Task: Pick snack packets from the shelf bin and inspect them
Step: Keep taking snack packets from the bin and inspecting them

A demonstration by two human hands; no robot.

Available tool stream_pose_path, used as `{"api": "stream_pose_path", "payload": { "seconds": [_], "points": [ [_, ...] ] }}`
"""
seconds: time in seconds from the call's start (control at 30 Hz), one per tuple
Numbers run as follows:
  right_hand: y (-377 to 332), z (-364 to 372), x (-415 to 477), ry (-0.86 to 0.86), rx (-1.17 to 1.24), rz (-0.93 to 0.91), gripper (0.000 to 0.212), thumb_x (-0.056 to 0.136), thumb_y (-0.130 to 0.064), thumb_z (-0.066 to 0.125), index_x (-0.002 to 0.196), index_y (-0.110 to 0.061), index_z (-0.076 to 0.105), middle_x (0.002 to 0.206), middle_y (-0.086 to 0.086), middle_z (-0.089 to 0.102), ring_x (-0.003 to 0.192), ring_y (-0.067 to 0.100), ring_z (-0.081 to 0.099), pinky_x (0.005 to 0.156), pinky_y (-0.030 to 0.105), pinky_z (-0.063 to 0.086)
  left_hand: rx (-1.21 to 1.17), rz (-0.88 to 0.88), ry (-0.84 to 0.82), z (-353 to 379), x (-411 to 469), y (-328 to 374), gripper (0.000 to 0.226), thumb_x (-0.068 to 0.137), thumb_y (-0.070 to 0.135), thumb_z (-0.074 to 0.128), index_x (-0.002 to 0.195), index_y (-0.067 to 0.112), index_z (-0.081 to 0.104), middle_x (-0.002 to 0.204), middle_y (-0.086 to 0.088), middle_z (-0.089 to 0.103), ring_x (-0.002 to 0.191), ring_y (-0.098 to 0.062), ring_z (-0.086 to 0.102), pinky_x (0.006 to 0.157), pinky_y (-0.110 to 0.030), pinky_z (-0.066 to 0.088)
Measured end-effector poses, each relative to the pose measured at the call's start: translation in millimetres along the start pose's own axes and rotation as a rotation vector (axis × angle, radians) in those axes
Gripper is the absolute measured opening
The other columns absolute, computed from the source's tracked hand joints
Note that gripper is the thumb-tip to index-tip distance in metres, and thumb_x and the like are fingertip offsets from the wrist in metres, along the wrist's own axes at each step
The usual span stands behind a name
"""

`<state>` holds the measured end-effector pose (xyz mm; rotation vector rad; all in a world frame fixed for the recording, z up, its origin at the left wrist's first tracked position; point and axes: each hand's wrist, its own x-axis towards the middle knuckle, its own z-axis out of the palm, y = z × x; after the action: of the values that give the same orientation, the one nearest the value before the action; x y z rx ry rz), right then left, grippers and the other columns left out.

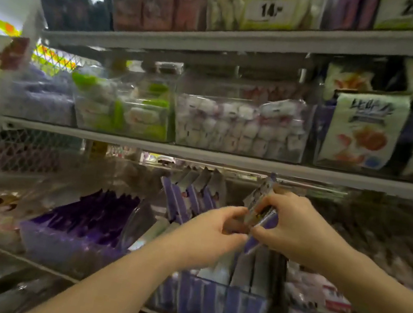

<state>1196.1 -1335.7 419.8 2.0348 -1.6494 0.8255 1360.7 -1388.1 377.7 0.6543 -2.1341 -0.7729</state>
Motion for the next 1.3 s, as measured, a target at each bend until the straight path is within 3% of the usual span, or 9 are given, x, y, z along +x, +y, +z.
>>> {"api": "stream_pose_path", "payload": {
  "seconds": [0.1, 0.27, 0.37, 0.47, 0.6, 0.83, 1.07, 1.17, 1.3],
  "points": [
    [16, 4, 18, -0.028, -0.015, 0.036, 0.025, 0.070, -0.036, 0.074, 0.089, -0.021, 0.068, 0.085, -0.006, 0.069, 0.088, 0.012, 0.064, 0.078, 0.032, 0.054, -0.007, 0.074, 0.014, 7, 33, -4, 0.066, 0.079, 0.017, 0.064, 0.141, 0.021, 0.042, 0.132, -0.001, 0.061, 0.122, -0.011, 0.057, 0.107, -0.038, 0.043],
    [39, 18, 35, -0.064, -0.010, 0.050, 0.038, 0.079, -0.034, 0.073, 0.115, -0.027, 0.062, 0.116, -0.003, 0.064, 0.109, 0.018, 0.059, 0.094, 0.031, 0.048, -0.010, 0.174, 0.012, 18, 81, -19, 0.065, 0.078, 0.010, 0.074, 0.131, 0.030, 0.044, 0.125, 0.007, 0.062, 0.111, 0.000, 0.060, 0.099, -0.024, 0.047],
    [57, 16, 37, -0.121, 0.078, 0.035, 0.046, 0.083, -0.032, 0.071, 0.127, -0.032, 0.057, 0.128, -0.006, 0.061, 0.116, 0.012, 0.056, 0.099, 0.026, 0.045, 0.093, 0.168, 0.015, 26, 103, -27, 0.074, 0.081, 0.012, 0.075, 0.141, 0.029, 0.035, 0.134, -0.002, 0.057, 0.122, -0.015, 0.056, 0.104, -0.033, 0.046],
    [69, 15, 38, -0.164, 0.051, 0.052, 0.043, 0.088, -0.035, 0.064, 0.130, -0.033, 0.055, 0.131, -0.007, 0.059, 0.121, 0.013, 0.054, 0.101, 0.030, 0.044, 0.316, 0.139, 0.019, 31, 118, -35, 0.072, 0.087, 0.022, 0.069, 0.147, 0.031, 0.031, 0.138, -0.003, 0.056, 0.123, -0.020, 0.055, 0.100, -0.027, 0.045],
    [70, 14, 44, -0.233, 0.007, 0.067, 0.029, 0.091, -0.035, 0.057, 0.119, -0.030, 0.061, 0.121, -0.005, 0.064, 0.110, 0.016, 0.059, 0.096, 0.036, 0.048, 0.339, 0.150, -0.014, 29, 126, -43, 0.059, 0.089, 0.020, 0.064, 0.137, 0.039, 0.036, 0.133, 0.006, 0.054, 0.116, -0.013, 0.056, 0.094, -0.026, 0.045],
    [66, 12, 55, -0.378, -0.101, 0.030, 0.025, 0.095, -0.026, 0.047, 0.094, -0.012, 0.068, 0.101, 0.005, 0.068, 0.094, 0.022, 0.061, 0.088, 0.035, 0.049, 0.527, 0.174, -0.071, 29, 124, -48, 0.038, 0.085, 0.020, 0.068, 0.122, 0.021, 0.057, 0.121, -0.006, 0.066, 0.109, -0.021, 0.061, 0.087, -0.027, 0.046],
    [65, 11, 52, -0.486, -0.057, 0.028, 0.033, 0.096, -0.031, 0.043, 0.092, -0.012, 0.070, 0.109, 0.005, 0.067, 0.100, 0.021, 0.059, 0.095, 0.039, 0.046, 0.669, 0.039, -0.238, 7, 113, -43, 0.014, 0.085, 0.036, 0.069, 0.076, 0.026, 0.062, 0.073, 0.008, 0.060, 0.074, -0.013, 0.057, 0.059, -0.022, 0.041],
    [63, 9, 51, -0.510, -0.033, 0.035, 0.033, 0.095, -0.033, 0.043, 0.085, -0.015, 0.070, 0.109, 0.004, 0.066, 0.100, 0.019, 0.059, 0.095, 0.038, 0.046, 0.724, 0.012, -0.325, 6, 109, -41, 0.022, 0.087, 0.037, 0.066, 0.087, 0.015, 0.071, 0.087, -0.008, 0.069, 0.075, -0.016, 0.058, 0.064, -0.027, 0.044],
    [61, 7, 51, -0.548, -0.043, 0.029, 0.034, 0.094, -0.035, 0.044, 0.064, -0.025, 0.057, 0.085, -0.003, 0.062, 0.079, 0.011, 0.055, 0.073, 0.027, 0.045, 0.676, 0.046, -0.321, -4, 107, -38, 0.020, 0.095, 0.022, 0.057, 0.106, 0.015, 0.074, 0.103, -0.002, 0.073, 0.085, -0.008, 0.060, 0.074, -0.022, 0.044]
  ]
}}
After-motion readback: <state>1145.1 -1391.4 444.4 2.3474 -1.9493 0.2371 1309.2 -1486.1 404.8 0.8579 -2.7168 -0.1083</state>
